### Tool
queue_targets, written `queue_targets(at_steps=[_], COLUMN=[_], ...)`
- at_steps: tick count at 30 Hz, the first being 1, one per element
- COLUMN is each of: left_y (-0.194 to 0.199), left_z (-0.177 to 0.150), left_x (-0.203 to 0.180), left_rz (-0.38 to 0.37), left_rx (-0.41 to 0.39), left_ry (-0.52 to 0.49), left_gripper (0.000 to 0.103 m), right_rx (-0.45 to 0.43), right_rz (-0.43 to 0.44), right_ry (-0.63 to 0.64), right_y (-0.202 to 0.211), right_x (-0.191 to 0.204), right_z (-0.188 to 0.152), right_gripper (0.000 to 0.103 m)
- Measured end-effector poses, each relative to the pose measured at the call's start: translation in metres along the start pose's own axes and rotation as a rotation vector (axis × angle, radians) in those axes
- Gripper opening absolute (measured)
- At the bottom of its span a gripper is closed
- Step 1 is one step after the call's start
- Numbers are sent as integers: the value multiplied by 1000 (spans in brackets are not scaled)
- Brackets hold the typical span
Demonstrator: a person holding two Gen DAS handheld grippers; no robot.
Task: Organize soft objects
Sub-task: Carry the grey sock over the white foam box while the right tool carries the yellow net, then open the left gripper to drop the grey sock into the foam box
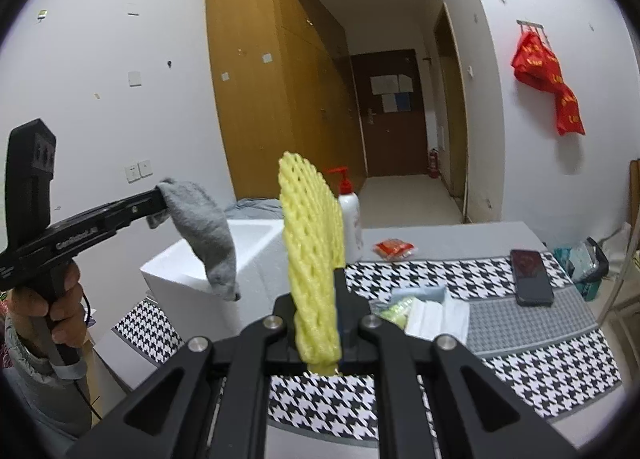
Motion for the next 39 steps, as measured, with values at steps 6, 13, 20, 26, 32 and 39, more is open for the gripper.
queue_targets(at_steps=[6, 13, 20, 26, 32, 39], left_y=[0, -1, -1, -8, -19, -38], left_z=[7, 6, 1, -5, -11, -20], left_x=[23, 46, 69, 84, 93, 95], left_rz=[57, 123, 169, 201, 212, 182], left_rx=[-13, -9, 8, 42, 75, 115], left_ry=[12, 35, 51, 59, 67, 53], left_gripper=[15, 15, 15, 15, 15, 31], right_rx=[1, 2, 14, 21, 29, 43], right_rz=[44, 92, 133, 165, 181, 172], right_ry=[22, 42, 59, 69, 79, 85], right_y=[-15, -30, -46, -56, -64, -72], right_x=[16, 34, 51, 65, 76, 83], right_z=[8, 11, 14, 16, 16, 16], right_gripper=[12, 12, 12, 12, 12, 12])
Point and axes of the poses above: each gripper's, at about its wrist camera, not at the fingertips, and y roughly against the way its jaws point, x to its left, z to its top, the point moved 8 cm from there along -y, roughly the way its jaws point, and after that the axes turned 5 degrees about -z, right-handed, at the moved point
